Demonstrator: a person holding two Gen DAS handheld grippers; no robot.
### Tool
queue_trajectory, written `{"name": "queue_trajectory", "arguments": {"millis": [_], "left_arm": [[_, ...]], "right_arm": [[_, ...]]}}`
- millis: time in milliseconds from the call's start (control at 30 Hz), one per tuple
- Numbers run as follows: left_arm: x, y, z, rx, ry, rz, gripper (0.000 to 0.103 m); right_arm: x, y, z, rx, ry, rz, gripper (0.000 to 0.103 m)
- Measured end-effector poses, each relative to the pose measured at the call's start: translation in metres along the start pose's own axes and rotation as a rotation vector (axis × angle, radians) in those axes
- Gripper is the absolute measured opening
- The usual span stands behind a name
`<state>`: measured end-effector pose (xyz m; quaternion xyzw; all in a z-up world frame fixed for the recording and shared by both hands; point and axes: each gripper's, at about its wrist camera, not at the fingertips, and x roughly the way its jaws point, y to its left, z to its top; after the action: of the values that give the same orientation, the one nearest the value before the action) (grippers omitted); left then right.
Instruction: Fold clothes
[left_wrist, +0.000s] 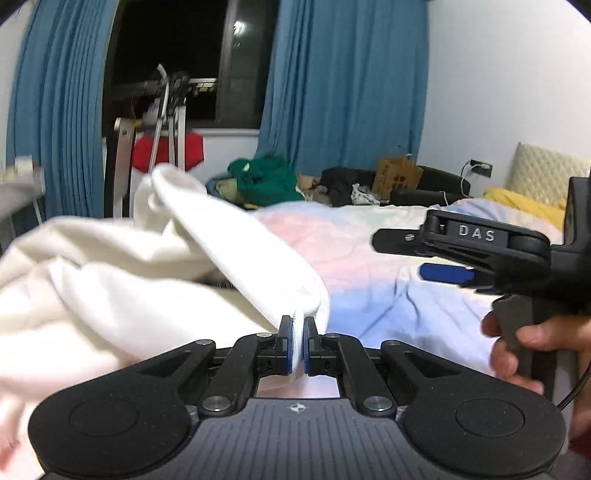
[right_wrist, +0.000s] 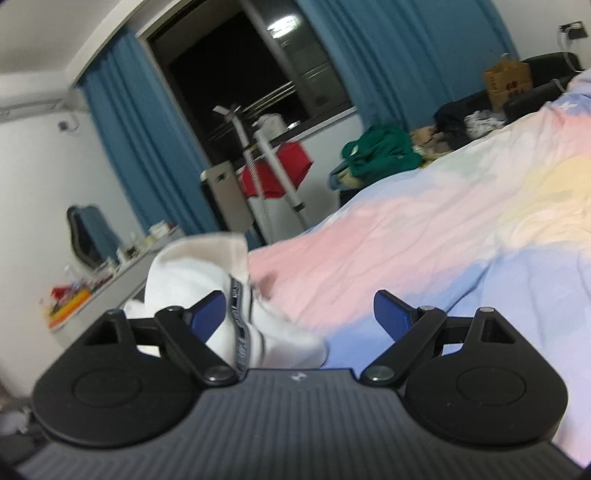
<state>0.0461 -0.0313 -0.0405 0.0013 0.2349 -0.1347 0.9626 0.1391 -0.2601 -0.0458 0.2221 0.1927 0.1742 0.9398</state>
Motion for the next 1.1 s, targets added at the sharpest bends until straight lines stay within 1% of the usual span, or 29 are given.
{"name": "queue_trajectory", "arguments": {"millis": [33,100,167,200,233,333,433,500,633,700,733,767,800,867,933,967,1000,1100], "left_arm": [[0.0,0.002,-0.002,-0.012,0.007,0.003,0.005],[0.0,0.011,-0.001,-0.079,0.013,-0.017,0.005],[-0.002,0.019,-0.003,-0.133,-0.006,-0.048,0.005],[0.0,0.022,-0.004,-0.152,-0.004,-0.062,0.006],[0.002,0.026,-0.006,-0.172,-0.002,-0.075,0.006],[0.01,0.034,-0.011,-0.229,0.024,-0.109,0.006],[0.019,0.044,-0.012,-0.276,0.049,-0.14,0.006],[0.025,0.05,-0.014,-0.293,0.056,-0.163,0.006],[0.037,0.063,-0.02,-0.325,0.081,-0.201,0.006],[0.043,0.071,-0.023,-0.357,0.102,-0.208,0.006],[0.044,0.075,-0.024,-0.385,0.109,-0.22,0.006],[0.045,0.08,-0.025,-0.411,0.112,-0.232,0.006],[0.045,0.082,-0.026,-0.422,0.111,-0.24,0.006],[0.041,0.084,-0.027,-0.41,0.087,-0.241,0.006],[0.039,0.086,-0.027,-0.396,0.078,-0.246,0.006],[0.039,0.088,-0.027,-0.402,0.084,-0.245,0.006],[0.039,0.091,-0.027,-0.407,0.09,-0.243,0.006],[0.039,0.101,-0.029,-0.441,0.1,-0.257,0.006]], "right_arm": [[0.003,0.002,-0.002,0.001,0.017,0.012,0.086],[0.009,0.006,-0.004,0.022,0.058,0.035,0.079],[0.014,0.011,-0.001,0.025,0.088,0.056,0.079],[0.018,0.015,0.002,0.014,0.101,0.062,0.076],[0.022,0.02,0.006,-0.004,0.113,0.062,0.071],[0.043,0.038,0.025,-0.059,0.154,0.066,0.07],[0.079,0.071,0.048,-0.141,0.215,0.087,0.07],[0.112,0.1,0.065,-0.179,0.263,0.108,0.07],[0.183,0.147,0.084,-0.162,0.346,0.157,0.07],[0.217,0.161,0.084,-0.119,0.392,0.155,0.069],[0.233,0.164,0.083,-0.088,0.41,0.148,0.063],[0.248,0.166,0.081,-0.052,0.424,0.138,0.061],[0.262,0.166,0.079,-0.018,0.434,0.123,0.058],[0.282,0.167,0.073,0.006,0.437,0.078,0.051],[0.286,0.165,0.066,0.003,0.403,0.014,0.013],[0.281,0.163,0.064,0.006,0.382,-0.011,0.013],[0.276,0.16,0.061,0.008,0.361,-0.035,0.009],[0.241,0.146,0.069,0.016,0.229,-0.06,0.006]]}}
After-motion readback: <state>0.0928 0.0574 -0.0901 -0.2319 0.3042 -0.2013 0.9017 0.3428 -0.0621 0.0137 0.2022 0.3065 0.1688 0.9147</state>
